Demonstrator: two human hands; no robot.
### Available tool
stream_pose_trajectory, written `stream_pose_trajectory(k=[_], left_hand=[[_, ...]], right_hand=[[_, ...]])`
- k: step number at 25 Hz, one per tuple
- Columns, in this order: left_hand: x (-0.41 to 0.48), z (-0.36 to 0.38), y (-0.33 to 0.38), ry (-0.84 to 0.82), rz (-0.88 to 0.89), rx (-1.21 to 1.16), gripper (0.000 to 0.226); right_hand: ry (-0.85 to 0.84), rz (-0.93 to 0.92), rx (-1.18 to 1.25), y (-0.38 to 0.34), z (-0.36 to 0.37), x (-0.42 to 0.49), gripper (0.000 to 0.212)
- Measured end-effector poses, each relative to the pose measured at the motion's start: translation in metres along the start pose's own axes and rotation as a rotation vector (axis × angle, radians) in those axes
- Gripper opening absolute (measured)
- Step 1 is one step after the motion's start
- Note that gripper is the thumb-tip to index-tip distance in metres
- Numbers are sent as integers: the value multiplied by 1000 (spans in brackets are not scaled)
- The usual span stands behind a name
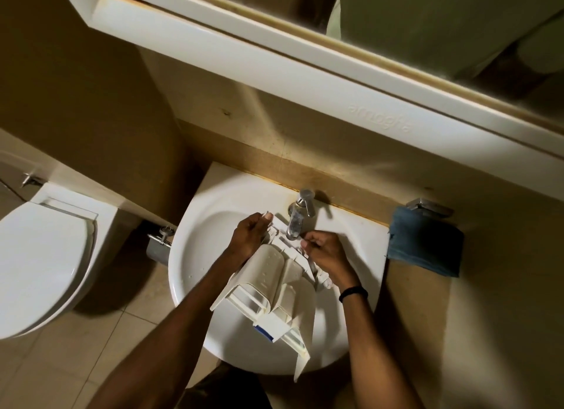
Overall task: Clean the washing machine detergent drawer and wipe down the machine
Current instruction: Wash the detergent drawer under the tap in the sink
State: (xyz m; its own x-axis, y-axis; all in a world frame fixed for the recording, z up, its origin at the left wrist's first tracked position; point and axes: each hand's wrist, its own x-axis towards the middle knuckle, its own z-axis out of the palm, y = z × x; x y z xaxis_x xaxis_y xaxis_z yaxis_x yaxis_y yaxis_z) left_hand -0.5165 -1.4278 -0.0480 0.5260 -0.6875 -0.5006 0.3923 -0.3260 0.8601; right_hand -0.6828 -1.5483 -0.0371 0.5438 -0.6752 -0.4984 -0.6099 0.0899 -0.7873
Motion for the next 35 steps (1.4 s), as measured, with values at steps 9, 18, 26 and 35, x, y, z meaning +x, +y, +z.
stream_pose_trajectory(k=[9,18,26,35], left_hand=[[-10,1,-5,66,6,-63,49],[-9,0,-6,46,34,18,47],[-11,-11,5,20,41,29,50],[-3,-16,16,76,115,101,42]], right_hand=[[-8,-44,-88,3,-7,1,19],[-17,-45,-127,-16,-1,0,17],[-112,-40,-129,-26,2,0,28],[-57,-84,-232,-34,-13,9,9]])
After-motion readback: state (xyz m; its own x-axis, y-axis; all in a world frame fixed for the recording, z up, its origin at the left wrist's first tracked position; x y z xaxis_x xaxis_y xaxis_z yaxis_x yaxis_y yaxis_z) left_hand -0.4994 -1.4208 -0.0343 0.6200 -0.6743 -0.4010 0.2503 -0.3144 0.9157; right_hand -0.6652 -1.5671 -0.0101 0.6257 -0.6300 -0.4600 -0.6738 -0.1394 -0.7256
